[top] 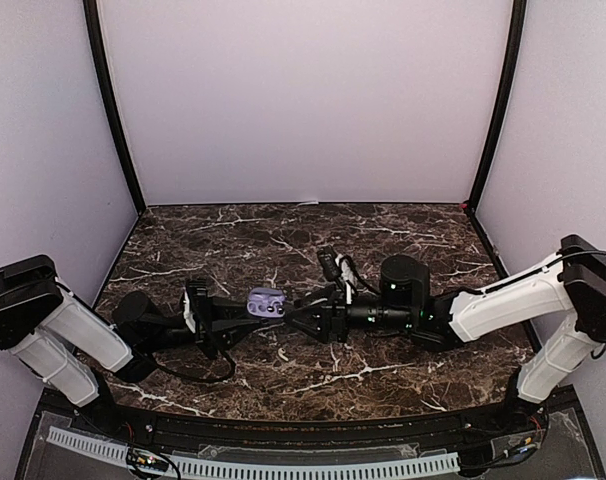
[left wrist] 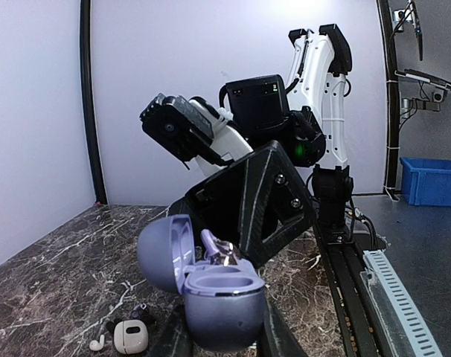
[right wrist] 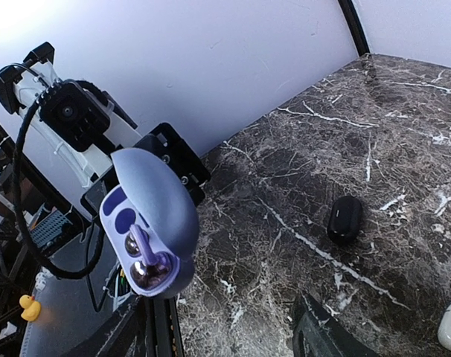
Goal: Insert the wireless bluetooth earbuds into the charging case
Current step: Adjust the left earbud in the left side groove of the charging case.
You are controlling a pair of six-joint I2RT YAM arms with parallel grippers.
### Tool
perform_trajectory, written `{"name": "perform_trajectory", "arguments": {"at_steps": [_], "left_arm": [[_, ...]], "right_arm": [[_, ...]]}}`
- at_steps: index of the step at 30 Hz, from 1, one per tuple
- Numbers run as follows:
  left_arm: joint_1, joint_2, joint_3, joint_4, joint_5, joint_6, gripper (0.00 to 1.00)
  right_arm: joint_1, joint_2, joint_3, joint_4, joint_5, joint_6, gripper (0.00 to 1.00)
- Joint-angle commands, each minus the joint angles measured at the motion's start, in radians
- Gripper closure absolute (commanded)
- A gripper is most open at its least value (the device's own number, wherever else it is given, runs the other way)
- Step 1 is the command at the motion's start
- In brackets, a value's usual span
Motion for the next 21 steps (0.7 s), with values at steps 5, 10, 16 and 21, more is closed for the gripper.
{"name": "perform_trajectory", "arguments": {"at_steps": [5, 10, 16, 21], "left_arm": [[-0.005, -0.038, 0.012, 0.11, 0.011, -0.013, 0.99], [-0.005, -0.071, 0.023, 0.013, 0.038, 0.015, 0.99], [-0.005, -0.127, 0.045, -0.132, 0.078, 0.068, 0.99], [-0.005, -0.169, 0.054, -0.224, 0.082, 0.12, 0.99]], "right_arm": [[-0.005, -0.13, -0.004, -0.124, -0.021, -0.15, 0.59], [-0.003, -0.152, 0.083, -0.321, -0.13, -0.291, 0.72], [-0.004, -0.192, 0.119, -0.436, -0.134, -0.454, 0.67], [-0.004, -0.261, 0.083, -0.445, -0.114, -0.595, 0.65]]}}
